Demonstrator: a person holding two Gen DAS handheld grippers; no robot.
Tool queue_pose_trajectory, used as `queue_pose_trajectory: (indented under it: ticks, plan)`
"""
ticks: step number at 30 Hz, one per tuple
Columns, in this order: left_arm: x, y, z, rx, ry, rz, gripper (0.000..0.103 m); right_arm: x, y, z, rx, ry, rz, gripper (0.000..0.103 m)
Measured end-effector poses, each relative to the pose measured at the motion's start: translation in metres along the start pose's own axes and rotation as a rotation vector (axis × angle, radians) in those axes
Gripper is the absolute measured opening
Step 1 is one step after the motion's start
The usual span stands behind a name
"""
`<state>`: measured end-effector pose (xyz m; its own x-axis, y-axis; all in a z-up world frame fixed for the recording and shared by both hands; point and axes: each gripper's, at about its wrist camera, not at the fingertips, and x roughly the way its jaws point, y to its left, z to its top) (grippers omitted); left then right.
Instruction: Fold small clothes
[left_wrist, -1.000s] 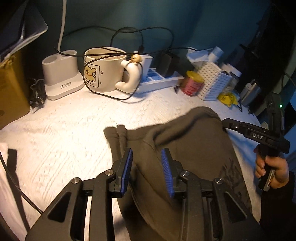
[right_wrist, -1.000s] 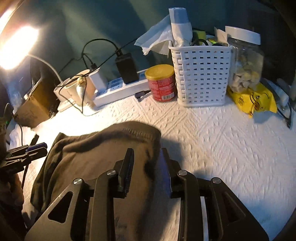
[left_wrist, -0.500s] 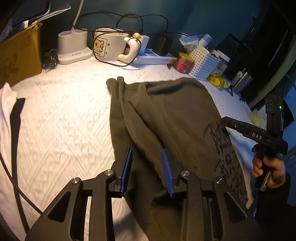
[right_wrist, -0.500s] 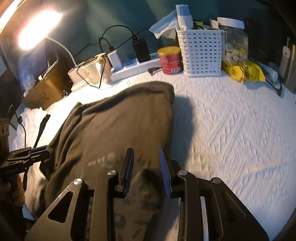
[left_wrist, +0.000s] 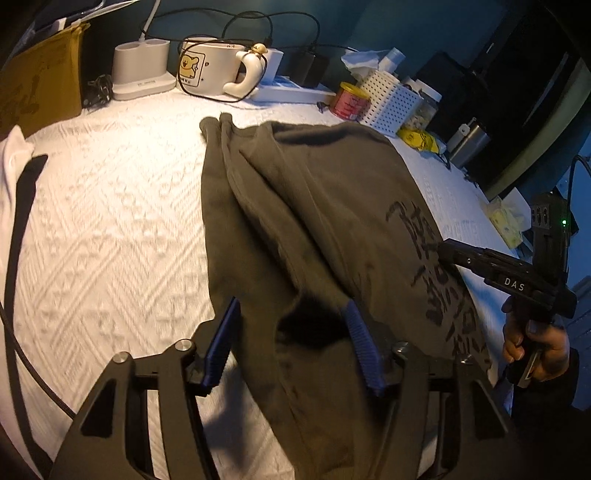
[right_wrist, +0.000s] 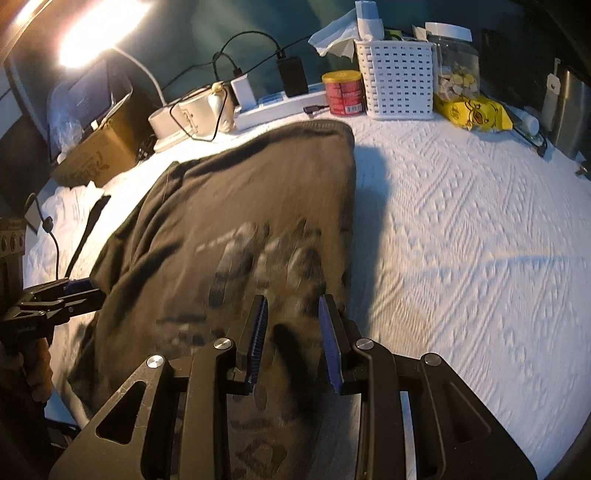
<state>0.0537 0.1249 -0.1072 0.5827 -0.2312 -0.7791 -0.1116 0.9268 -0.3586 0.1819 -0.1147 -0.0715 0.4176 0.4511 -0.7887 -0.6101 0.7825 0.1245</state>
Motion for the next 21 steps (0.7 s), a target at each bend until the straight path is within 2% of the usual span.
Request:
queue_pose_trajectory:
  ticks: [4,7,9,10,11,13,17,21]
  plan:
    - [-0.003,-0.007,-0.011,0.010,-0.008,-0.041,0.060,-0.002,0.002,-0.011,0.003,0.013,-0.002,0.031]
    - [0.001,-0.012,-0.018,0.029,0.006,-0.038,0.058,-0.005,0.005,-0.014,-0.004,0.015,-0.005,0.031]
    - [0.001,-0.013,-0.022,0.037,-0.006,-0.017,0.048,-0.008,0.007,-0.017,-0.010,0.015,-0.008,0.031]
    - [0.001,-0.013,-0.024,0.042,-0.008,0.003,0.035,-0.009,0.008,-0.017,-0.013,0.016,-0.008,0.031]
    - [0.000,-0.012,-0.026,0.040,-0.009,0.021,0.016,-0.010,0.010,-0.019,-0.021,0.016,-0.009,0.031]
    - [-0.002,-0.007,-0.028,0.017,-0.011,0.022,0.005,-0.012,0.012,-0.021,-0.029,0.016,-0.009,0.031]
    - [-0.022,-0.013,-0.037,-0.013,-0.064,0.056,0.003,-0.014,0.016,-0.029,-0.034,0.018,-0.002,0.031]
    - [-0.029,-0.015,-0.047,-0.027,-0.035,0.076,0.003,-0.015,0.020,-0.038,-0.029,0.019,0.011,0.031]
